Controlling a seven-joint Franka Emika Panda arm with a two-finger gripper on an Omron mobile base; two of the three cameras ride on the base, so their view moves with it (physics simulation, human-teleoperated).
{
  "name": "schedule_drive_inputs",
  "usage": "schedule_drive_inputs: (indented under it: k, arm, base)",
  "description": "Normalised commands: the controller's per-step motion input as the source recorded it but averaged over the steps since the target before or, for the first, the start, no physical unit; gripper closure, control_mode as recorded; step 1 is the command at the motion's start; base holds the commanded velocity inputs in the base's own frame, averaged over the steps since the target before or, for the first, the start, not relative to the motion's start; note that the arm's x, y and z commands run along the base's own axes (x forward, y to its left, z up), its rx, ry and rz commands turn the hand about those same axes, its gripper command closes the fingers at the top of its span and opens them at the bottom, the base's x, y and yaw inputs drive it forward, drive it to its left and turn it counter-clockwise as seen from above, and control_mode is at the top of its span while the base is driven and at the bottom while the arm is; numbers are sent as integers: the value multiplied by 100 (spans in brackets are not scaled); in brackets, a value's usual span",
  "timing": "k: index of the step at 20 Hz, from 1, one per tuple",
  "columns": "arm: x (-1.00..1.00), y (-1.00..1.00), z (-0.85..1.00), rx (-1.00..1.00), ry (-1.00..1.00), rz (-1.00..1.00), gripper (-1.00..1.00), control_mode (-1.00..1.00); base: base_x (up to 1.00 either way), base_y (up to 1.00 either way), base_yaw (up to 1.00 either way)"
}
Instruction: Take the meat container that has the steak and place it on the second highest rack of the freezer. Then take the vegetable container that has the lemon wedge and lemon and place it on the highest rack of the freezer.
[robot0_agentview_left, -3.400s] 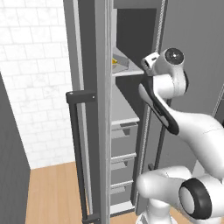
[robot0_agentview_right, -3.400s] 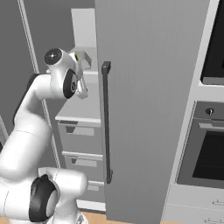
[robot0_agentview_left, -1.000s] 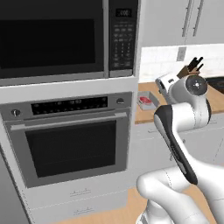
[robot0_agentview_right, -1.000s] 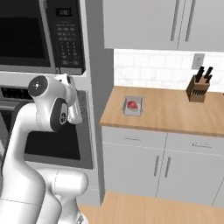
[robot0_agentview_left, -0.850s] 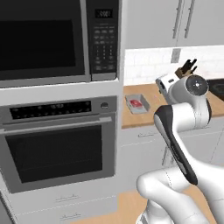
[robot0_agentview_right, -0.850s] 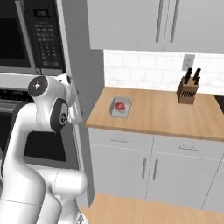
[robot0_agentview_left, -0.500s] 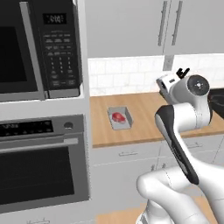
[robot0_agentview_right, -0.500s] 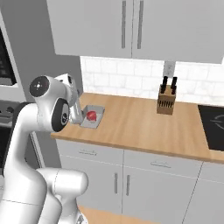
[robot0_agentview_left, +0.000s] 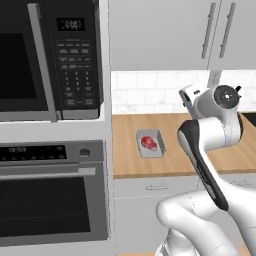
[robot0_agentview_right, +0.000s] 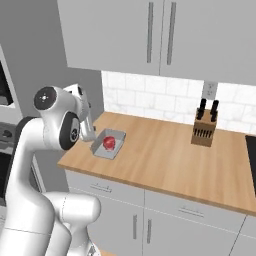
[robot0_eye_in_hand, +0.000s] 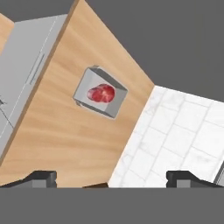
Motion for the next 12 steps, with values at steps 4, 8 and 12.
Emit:
schedule_drive_inputs:
  k: [4, 8, 12]
  arm:
    - [21, -23, -29, 3, 0, 9, -100, -100]
    - [3, -1, -40, 2, 0, 0, -100, -100]
    - [0, 10, -41, 4, 2, -15, -100, -100]
  base:
    - [0, 0, 0]
    - [0, 0, 0]
    - [0, 0, 0]
